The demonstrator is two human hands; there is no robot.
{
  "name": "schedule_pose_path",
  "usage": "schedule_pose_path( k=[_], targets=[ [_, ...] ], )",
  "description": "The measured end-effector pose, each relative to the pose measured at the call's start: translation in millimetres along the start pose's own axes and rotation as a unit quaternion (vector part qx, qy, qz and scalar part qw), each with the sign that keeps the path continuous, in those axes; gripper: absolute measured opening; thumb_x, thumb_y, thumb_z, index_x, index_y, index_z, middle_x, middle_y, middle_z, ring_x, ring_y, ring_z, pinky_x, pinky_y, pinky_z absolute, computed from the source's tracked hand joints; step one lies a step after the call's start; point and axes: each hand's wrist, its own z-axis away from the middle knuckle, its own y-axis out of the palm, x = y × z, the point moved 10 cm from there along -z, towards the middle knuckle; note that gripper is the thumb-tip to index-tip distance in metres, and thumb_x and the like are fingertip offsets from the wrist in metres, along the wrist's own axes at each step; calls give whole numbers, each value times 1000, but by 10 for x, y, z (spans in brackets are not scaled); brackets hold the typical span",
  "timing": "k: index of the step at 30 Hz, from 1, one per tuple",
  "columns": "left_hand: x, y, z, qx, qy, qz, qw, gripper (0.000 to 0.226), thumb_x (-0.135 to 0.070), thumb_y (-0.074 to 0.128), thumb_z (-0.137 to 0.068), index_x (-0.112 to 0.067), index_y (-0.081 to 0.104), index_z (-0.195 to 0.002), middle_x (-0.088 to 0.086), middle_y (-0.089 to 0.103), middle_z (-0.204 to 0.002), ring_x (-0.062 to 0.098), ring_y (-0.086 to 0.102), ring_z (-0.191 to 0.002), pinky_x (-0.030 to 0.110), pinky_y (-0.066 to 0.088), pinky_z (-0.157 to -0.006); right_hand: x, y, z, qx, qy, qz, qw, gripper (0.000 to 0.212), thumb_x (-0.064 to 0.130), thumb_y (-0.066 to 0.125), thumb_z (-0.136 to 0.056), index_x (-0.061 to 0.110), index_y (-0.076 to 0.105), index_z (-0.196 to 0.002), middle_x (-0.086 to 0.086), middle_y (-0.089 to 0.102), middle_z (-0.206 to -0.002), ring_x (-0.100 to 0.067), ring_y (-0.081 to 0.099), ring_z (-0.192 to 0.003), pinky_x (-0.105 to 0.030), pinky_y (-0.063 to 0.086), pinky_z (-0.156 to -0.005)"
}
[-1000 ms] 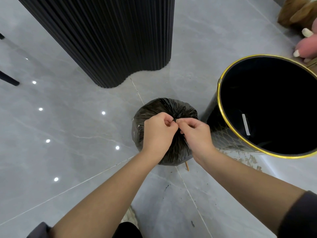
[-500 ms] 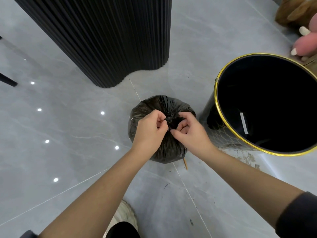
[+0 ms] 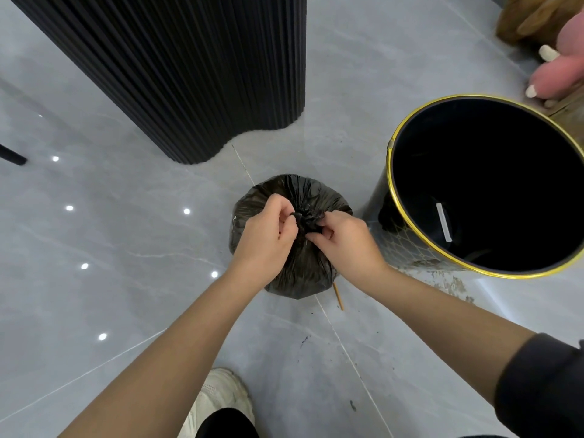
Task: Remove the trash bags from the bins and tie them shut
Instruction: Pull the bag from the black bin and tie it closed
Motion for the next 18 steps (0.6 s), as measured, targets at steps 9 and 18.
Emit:
schedule_pose_path(
  k=[9, 18],
  targets=[
    [98, -63, -25, -22, 157, -343, 926, 10, -21, 74, -75, -19, 66, -81, -3, 62, -76, 23, 58, -77, 33, 43, -67, 60, -101, 2, -14, -48, 38, 998, 11, 18, 71, -82, 12, 70, -90, 1, 55, -95, -18, 53, -93, -32, 47, -72],
    [-685, -992, 441, -45, 112, -269, 956, 5, -16, 62, -86, -16, 61, -82, -4, 62, -78, 19, 56, -73, 33, 45, -61, 1014, -777, 283, 25, -73, 26, 997, 3, 19, 64, -85, 17, 66, -86, 2, 64, -88, -22, 61, -88, -42, 45, -83]
  ],
)
